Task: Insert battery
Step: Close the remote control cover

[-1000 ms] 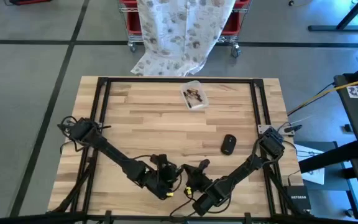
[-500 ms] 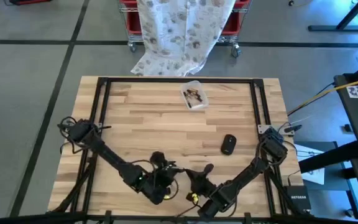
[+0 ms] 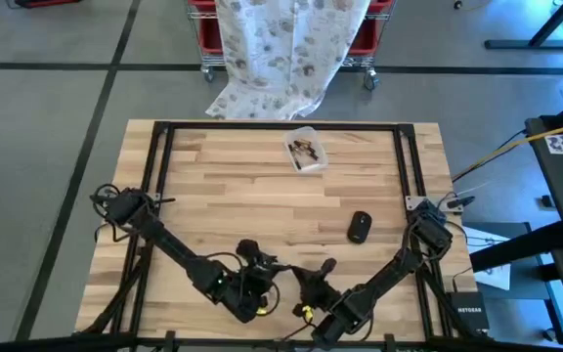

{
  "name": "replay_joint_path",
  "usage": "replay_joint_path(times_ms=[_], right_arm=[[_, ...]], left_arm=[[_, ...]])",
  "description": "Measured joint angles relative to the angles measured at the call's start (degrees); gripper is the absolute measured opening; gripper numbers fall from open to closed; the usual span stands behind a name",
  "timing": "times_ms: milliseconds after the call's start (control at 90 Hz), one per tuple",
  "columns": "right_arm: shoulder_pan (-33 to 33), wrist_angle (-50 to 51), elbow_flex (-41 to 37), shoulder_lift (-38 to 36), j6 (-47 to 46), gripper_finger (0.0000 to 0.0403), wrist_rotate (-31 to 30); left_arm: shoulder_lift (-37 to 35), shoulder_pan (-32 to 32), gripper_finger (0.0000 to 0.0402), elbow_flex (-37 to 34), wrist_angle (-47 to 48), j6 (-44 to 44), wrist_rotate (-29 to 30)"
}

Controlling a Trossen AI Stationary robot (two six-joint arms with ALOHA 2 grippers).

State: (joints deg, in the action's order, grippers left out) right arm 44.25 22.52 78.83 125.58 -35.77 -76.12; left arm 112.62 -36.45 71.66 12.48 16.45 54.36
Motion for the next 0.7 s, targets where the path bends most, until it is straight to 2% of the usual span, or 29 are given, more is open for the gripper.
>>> replay_joint_path(times_ms=[233,444,511,611,700], right_arm=[[0.00,-0.54,0.00,0.00,1.73,0.0000,-1.47],[0.00,-0.16,-0.02,0.00,2.00,0.0000,-0.02],[0.00,1.19,-0.02,-0.02,3.49,0.0001,3.49],[-0.02,2.39,-0.07,-0.97,5.83,0.0001,13.64],[-0.85,2.02,-0.03,-1.57,3.05,0.0015,21.88]], left_arm=[[1.05,0.11,0.0068,0.00,-0.60,3.51,-1.28],[3.23,-0.14,0.0052,0.00,-2.63,4.28,-1.38],[3.52,-0.49,0.0052,0.00,-2.37,5.31,-1.48],[3.54,-1.39,0.0052,0.00,-2.39,5.57,-1.47],[3.54,-2.14,0.0052,0.00,-2.11,5.61,-1.47]])
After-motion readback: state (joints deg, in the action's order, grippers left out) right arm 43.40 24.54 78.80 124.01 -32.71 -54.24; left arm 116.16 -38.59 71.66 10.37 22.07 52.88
